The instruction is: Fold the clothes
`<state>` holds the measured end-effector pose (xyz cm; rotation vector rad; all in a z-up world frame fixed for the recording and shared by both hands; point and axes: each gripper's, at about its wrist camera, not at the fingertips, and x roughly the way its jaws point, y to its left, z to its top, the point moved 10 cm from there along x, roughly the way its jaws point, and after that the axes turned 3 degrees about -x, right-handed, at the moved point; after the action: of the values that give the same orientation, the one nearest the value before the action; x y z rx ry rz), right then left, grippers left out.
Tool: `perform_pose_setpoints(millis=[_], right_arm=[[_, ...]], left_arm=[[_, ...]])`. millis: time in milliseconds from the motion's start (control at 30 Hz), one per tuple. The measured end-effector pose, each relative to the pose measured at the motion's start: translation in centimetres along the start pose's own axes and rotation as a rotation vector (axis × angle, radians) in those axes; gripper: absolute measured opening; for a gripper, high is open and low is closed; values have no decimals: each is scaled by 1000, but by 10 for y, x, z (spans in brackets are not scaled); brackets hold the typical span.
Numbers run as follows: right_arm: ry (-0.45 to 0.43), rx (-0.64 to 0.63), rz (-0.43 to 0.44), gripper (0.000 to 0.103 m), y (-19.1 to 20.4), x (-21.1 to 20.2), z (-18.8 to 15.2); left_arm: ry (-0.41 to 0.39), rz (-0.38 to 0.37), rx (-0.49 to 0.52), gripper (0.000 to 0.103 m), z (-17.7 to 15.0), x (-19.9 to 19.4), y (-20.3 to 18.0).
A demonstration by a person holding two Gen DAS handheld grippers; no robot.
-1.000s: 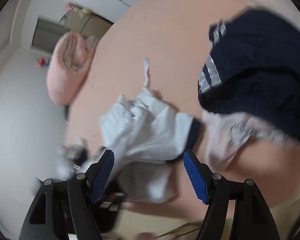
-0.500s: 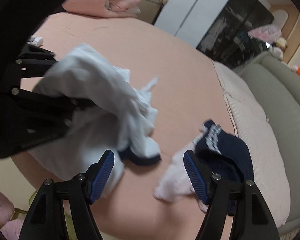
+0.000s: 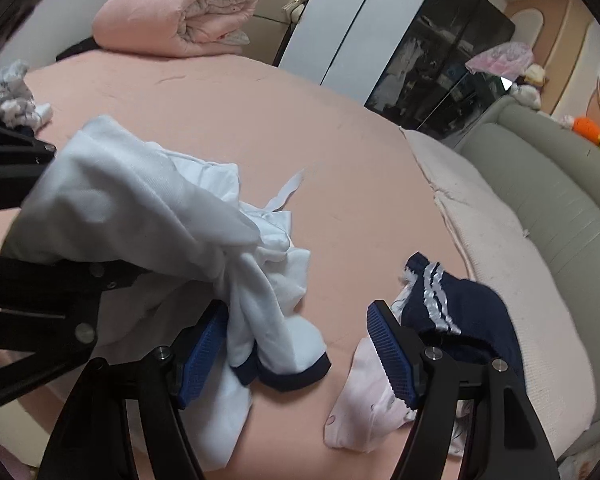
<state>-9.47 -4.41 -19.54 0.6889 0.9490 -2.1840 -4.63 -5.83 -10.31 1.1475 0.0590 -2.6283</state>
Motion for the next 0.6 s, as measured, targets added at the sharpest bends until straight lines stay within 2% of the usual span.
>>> perform_pose_setpoints(millis=[300,367,433,467,500,600], right_arm=[[20,45,9,71,-3,14,-1],[31,50,15,61,-2,18,1],[39,66,45,21,1,21,2],[44,80,67,13,3,23,3],[56,94,97,9,5,25,3],[62,139,142,9,7,29,8]], left_arm=[[4,-4,-19,26,0,0,2],[1,-6,-18,26,-1,-1,1],[1,-7,-16,26,-2,-1,-1],[0,-6,-14,26,-3,-1,-2],[0,-5,-13,24,-3,-1,-2],[-8,-4,-39,23,-4,-4,2]])
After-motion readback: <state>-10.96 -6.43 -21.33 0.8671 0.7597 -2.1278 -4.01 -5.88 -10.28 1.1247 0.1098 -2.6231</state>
